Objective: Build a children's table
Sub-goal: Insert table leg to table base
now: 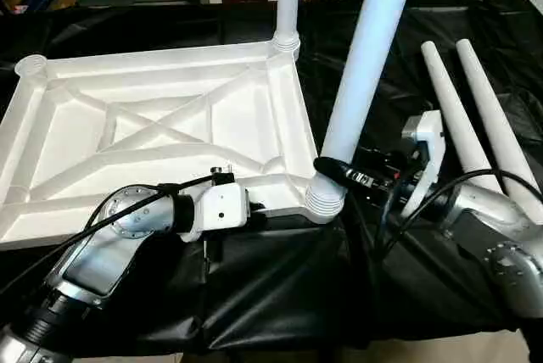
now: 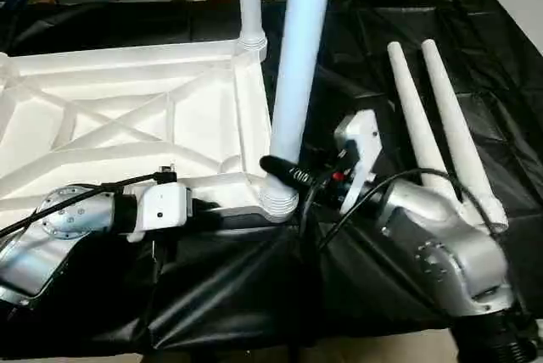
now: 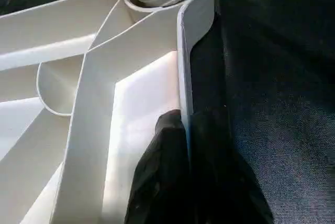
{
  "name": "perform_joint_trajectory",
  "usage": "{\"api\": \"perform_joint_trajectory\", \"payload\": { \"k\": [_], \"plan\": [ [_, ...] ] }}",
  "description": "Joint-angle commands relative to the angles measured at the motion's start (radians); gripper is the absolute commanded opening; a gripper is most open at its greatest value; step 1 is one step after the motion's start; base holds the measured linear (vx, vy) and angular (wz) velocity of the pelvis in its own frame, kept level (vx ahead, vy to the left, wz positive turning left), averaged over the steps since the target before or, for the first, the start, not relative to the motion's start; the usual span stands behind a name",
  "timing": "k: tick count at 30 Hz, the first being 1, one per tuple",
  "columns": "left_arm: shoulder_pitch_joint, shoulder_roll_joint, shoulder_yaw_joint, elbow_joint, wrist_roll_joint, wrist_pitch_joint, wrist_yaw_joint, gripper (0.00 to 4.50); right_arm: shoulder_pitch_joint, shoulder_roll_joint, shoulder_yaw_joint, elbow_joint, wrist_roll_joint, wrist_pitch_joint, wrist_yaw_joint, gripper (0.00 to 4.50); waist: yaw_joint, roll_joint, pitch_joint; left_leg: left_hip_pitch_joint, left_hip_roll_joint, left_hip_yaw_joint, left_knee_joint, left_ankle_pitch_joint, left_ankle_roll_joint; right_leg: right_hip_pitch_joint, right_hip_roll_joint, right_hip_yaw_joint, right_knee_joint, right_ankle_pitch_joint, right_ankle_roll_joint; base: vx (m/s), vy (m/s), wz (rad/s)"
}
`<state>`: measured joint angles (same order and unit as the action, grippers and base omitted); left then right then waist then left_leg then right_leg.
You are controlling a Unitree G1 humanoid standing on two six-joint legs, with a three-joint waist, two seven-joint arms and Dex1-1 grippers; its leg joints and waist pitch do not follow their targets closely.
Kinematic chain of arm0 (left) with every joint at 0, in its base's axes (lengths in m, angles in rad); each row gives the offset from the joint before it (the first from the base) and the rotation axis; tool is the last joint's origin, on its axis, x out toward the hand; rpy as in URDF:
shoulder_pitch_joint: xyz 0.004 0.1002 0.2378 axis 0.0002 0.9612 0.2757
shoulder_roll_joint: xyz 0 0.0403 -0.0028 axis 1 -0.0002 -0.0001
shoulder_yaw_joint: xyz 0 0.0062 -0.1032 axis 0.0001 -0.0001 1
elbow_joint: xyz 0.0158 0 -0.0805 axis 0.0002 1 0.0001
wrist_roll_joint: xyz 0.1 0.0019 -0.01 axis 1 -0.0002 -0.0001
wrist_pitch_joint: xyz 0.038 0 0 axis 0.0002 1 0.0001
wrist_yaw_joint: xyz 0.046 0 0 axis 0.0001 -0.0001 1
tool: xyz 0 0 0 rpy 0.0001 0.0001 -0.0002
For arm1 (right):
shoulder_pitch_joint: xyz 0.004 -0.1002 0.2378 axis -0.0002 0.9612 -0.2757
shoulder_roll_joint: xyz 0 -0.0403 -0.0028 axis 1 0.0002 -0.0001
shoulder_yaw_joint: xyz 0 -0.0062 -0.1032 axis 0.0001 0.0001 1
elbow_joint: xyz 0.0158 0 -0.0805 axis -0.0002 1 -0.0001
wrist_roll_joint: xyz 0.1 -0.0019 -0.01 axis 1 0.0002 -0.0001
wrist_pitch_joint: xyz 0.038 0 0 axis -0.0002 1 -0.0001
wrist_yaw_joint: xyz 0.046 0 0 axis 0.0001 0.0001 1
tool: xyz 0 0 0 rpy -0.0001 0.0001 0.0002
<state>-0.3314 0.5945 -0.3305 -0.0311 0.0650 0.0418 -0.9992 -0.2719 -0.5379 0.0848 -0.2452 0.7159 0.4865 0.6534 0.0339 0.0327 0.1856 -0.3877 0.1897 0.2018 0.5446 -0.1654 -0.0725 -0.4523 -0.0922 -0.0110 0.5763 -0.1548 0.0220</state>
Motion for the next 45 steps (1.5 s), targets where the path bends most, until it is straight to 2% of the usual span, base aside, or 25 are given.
{"api": "perform_joint_trajectory", "payload": {
  "k": [1, 4, 6, 14, 18, 23, 29, 31, 33, 45],
  "plan": [
    [0.038, -0.003, -0.054, 0.058, 0.034, 0.026, -0.003, 0.02, 0.015, 0.003, 0.007, 0.014, -0.017, -0.018, 0.013, 1.87, -0.004, -0.016, -0.054, 0.016, 0.024, -0.004, -0.052, -0.153, 0.097, 0.053, -0.022, 0.023, -0.053, -0.152, -0.235, 0.0, 0.0, 0.0],
    [0.038, -0.003, -0.053, 0.058, 0.035, 0.026, -0.002, 0.02, 0.018, 0.01, 0.01, 0.031, -0.039, -0.031, 0.021, 1.87, -0.005, -0.016, -0.055, 0.017, 0.024, -0.004, -0.052, -0.157, 0.096, 0.053, -0.023, 0.023, -0.054, -0.159, -0.234, 0.0, 0.0, 0.0],
    [0.037, -0.003, -0.051, 0.061, 0.036, 0.025, -0.002, 0.02, 0.014, 0.023, -0.017, 0.073, -0.052, -0.047, 0.015, 1.87, -0.005, -0.015, -0.054, 0.018, 0.024, -0.004, -0.052, -0.165, 0.094, 0.052, -0.024, 0.023, -0.055, -0.172, -0.233, 0.0, 0.0, 0.0],
    [0.036, -0.002, -0.05, 0.066, 0.037, 0.022, -0.003, 0.02, 0.05, 0.033, -0.054, 0.15, -0.038, -0.028, 0.027, 1.87, -0.005, -0.014, -0.053, 0.018, 0.025, -0.005, -0.054, -0.184, 0.091, 0.051, -0.024, 0.023, -0.059, -0.198, -0.23, 0.0, 0.0, 0.0],
    [0.034, -0.002, -0.05, 0.068, 0.037, 0.021, -0.004, 0.02, 0.073, 0.044, -0.061, 0.188, -0.072, -0.055, 0.005, 1.87, -0.005, -0.014, -0.049, 0.018, 0.026, -0.007, -0.059, -0.221, 0.077, 0.049, -0.026, 0.023, -0.065, -0.254, -0.215, 0.0, 0.0, 0.0],
    [0.033, -0.002, -0.048, 0.068, 0.038, 0.021, -0.005, 0.02, 0.101, 0.053, -0.065, 0.199, -0.125, -0.141, 0.007, 1.87, -0.005, -0.012, -0.046, 0.019, 0.027, -0.009, -0.064, -0.265, 0.057, 0.043, -0.028, 0.024, -0.073, -0.318, -0.188, 0.0, 0.0, 0.0],
    [0.029, -0.002, -0.047, 0.071, 0.039, 0.019, -0.006, 0.02, 0.144, 0.068, -0.076, 0.191, -0.17, -0.241, 0.02, 1.87, -0.005, -0.013, -0.046, 0.019, 0.028, -0.01, -0.067, -0.286, 0.051, 0.04, -0.027, 0.025, -0.075, -0.322, -0.178, 0.0, 0.0, 0.0],
    [0.028, -0.001, -0.047, 0.072, 0.039, 0.019, -0.006, 0.02, 0.152, 0.067, -0.073, 0.186, -0.175, -0.251, 0.023, 1.87, -0.004, -0.012, -0.045, 0.02, 0.029, -0.009, -0.067, -0.29, 0.052, 0.039, -0.026, 0.025, -0.075, -0.318, -0.178, 0.0, 0.0, 0.0],
    [0.026, 0.0, -0.047, 0.075, 0.04, 0.018, -0.007, 0.02, 0.195, 0.058, -0.043, 0.166, -0.219, -0.318, 0.047, 1.87, -0.004, -0.012, -0.044, 0.017, 0.029, -0.011, -0.069, -0.292, 0.053, 0.041, -0.027, 0.025, -0.075, -0.319, -0.176, 0.0, 0.0, 0.0],
    [0.021, -0.001, -0.049, 0.076, 0.041, 0.019, -0.005, 0.02, 0.279, 0.06, -0.017, 0.153, -0.274, -0.436, 0.091, 1.87, -0.007, -0.013, -0.039, 0.017, 0.032, -0.017, -0.078, -0.349, 0.045, 0.039, -0.032, 0.026, -0.084, -0.395, -0.15, 0.0, 0.0, 0.0]
  ]
}}
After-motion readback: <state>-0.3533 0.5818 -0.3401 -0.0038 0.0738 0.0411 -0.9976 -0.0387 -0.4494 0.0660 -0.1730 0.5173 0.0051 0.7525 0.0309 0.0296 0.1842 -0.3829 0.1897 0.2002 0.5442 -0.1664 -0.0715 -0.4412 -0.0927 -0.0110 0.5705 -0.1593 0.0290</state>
